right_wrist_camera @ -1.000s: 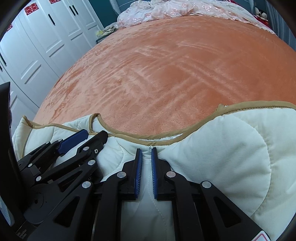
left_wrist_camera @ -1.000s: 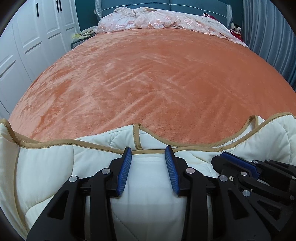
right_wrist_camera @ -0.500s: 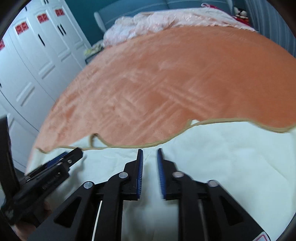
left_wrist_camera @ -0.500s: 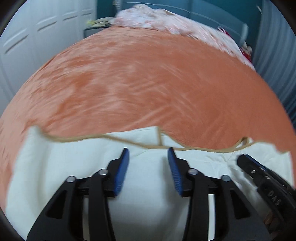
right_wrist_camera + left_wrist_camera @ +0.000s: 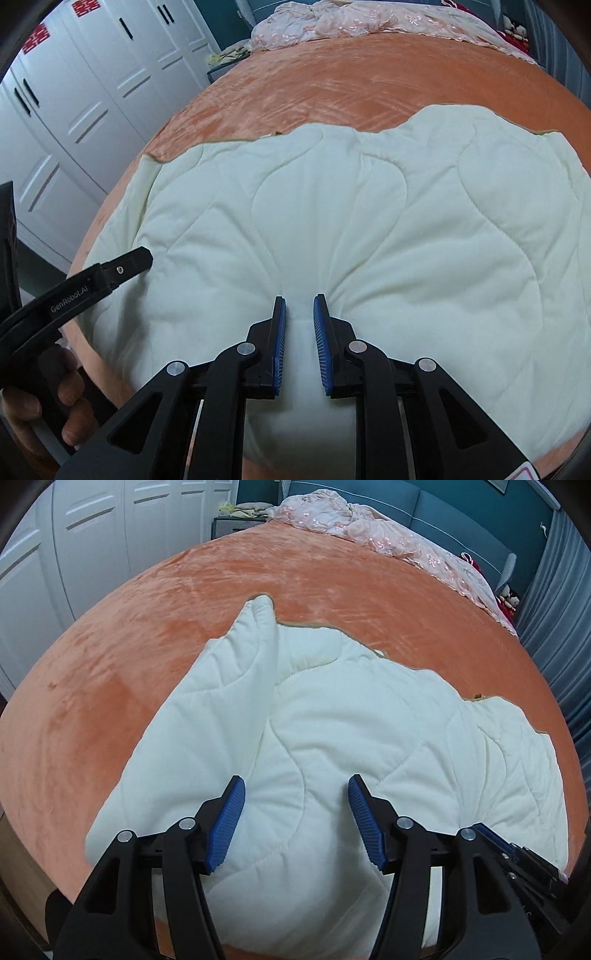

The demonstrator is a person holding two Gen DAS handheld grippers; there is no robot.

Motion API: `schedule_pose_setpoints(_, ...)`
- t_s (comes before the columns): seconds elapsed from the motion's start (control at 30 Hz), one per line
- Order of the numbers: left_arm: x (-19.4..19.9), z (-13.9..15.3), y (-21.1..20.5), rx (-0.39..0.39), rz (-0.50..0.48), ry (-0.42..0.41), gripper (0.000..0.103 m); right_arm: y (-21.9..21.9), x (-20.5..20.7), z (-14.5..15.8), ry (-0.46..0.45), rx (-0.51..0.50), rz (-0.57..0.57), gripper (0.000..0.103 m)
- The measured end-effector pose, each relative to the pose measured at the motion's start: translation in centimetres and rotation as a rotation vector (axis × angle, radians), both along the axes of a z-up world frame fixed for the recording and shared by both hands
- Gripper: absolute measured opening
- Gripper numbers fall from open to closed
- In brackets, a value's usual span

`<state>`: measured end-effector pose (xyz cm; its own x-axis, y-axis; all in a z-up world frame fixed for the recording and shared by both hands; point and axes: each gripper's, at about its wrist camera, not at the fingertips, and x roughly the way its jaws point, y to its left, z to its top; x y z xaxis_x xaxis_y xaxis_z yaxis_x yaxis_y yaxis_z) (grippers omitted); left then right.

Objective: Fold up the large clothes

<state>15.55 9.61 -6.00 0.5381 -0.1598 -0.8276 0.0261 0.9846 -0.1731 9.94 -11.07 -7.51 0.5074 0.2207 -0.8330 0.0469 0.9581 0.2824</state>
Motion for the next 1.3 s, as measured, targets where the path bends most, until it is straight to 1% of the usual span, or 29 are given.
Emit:
schedule_pose_setpoints(0.07,-1.3,0.3,0.6,-0.014,0.017,0.0,0.058,0.6,-1.6,-0.1,-0.004,-0.019,0.006,0.018)
schedule_pose_setpoints(0.13,-2.6,0.6,1.7,-0.043,0.047,0.001,0.063,0.9,-3.0,-0.1,-0.005,-0.025,0.008,0.018)
schedule_pose_setpoints(0.2,-3.8,1.0,3.1,-0.076,0.088,0.003,0.065,1.1,-4.3,-0.2,-0.005,-0.034,0.016,0.018)
schedule_pose_setpoints(0.33,-5.4,1.4,6.3,-0.142,0.163,0.028,0.066,1.3,-5.9,-0.3,0.003,-0.052,0.034,0.018)
schedule_pose_setpoints(0.37,-5.8,1.5,7.0,-0.138,0.195,0.037,0.071,1.4,-6.2,-0.3,0.005,-0.059,0.037,0.018)
schedule_pose_setpoints(0.4,-6.4,1.7,8.0,-0.139,0.24,0.035,0.079,1.5,-6.5,-0.4,0.008,-0.063,0.039,0.018)
schedule_pose_setpoints(0.47,-7.3,1.9,9.8,-0.194,0.3,0.02,0.082,1.5,-6.8,-0.6,0.016,-0.062,0.04,0.018)
schedule_pose_setpoints(0.5,-7.5,1.7,10.3,-0.218,0.312,0.032,0.085,1.5,-7.0,-0.7,0.022,-0.06,0.04,0.018)
schedule_pose_setpoints(0.57,-6.6,0.2,10.5,-0.253,0.286,0.092,0.085,1.5,-7.1,-1.0,0.029,-0.062,0.04,0.018)
schedule_pose_setpoints(0.6,-5.9,-0.8,10.2,-0.258,0.275,0.128,0.082,1.5,-7.0,-1.0,0.031,-0.066,0.041,0.018)
schedule_pose_setpoints(0.63,-5.4,-1.6,10.2,-0.284,0.268,0.143,0.074,1.6,-6.9,-1.0,0.038,-0.069,0.042,0.018)
schedule_pose_setpoints(0.67,-4.9,-2.3,10.2,-0.307,0.264,0.159,0.07,1.6,-6.7,-1.0,0.047,-0.07,0.042,0.017)
schedule_pose_setpoints(0.73,-4.2,-2.9,10.0,-0.383,0.259,0.18,0.05,1.5,-6.3,-0.9,0.072,-0.058,0.035,0.016)
schedule_pose_setpoints(0.77,-3.9,-2.8,9.7,-0.388,0.265,0.184,0.046,1.2,-6.1,-1.0,0.086,-0.046,0.031,0.015)
schedule_pose_setpoints(0.8,-3.8,-2.3,9.3,-0.382,0.259,0.176,0.035,1.2,-5.9,-1.0,0.095,-0.036,0.026,0.014)
schedule_pose_setpoints(0.83,-3.8,-1.7,8.7,-0.373,0.244,0.165,0.027,0.9,-5.8,-1.0,0.104,-0.025,0.022,0.013)
schedule_pose_setpoints(0.87,-3.9,-0.9,8.2,-0.358,0.227,0.149,0.023,0.8,-5.6,-1.1,0.113,-0.016,0.018,0.012)
schedule_pose_setpoints(0.9,-4.0,0.0,7.7,-0.351,0.208,0.134,0.017,0.8,-5.5,-1.2,0.12,-0.012,0.015,0.012)
schedule_pose_setpoints(0.97,-4.7,2.4,6.3,-0.317,0.158,0.077,0.015,0.7,-5.2,-1.3,0.133,-0.007,0.016,0.011)
schedule_pose_setpoints(1.03,-5.4,4.8,5.1,-0.29,0.113,0.026,0.014,0.4,-5.0,-0.8,0.153,0.018,0.005,0.01)
schedule_pose_setpoints(1.07,-5.7,5.7,4.6,-0.281,0.096,0.006,0.013,0.1,-5.0,-0.3,0.159,0.039,-0.009,0.01)
schedule_pose_setpoints(1.13,-6.0,7.8,3.6,-0.265,0.06,-0.036,0.013,-0.5,-5.7,1.3,0.139,0.073,-0.025,0.01)
schedule_pose_setpoints(1.17,-6.2,8.6,3.2,-0.262,0.043,-0.051,0.013,-0.7,-6.1,2.0,0.128,0.064,-0.025,0.009)
schedule_pose_setpoints(1.2,-6.4,9.3,2.8,-0.258,0.027,-0.064,0.013,-0.9,-6.6,2.4,0.126,0.05,-0.026,0.005)
schedule_pose_setpoints(1.23,-6.6,10.0,2.3,-0.255,0.013,-0.074,0.012,-1.2,-6.9,2.5,0.129,0.047,-0.028,0.003)
schedule_pose_setpoints(1.3,-6.8,11.0,1.5,-0.241,-0.011,-0.101,0.012,-1.8,-7.3,1.9,0.156,0.062,-0.041,0.0)
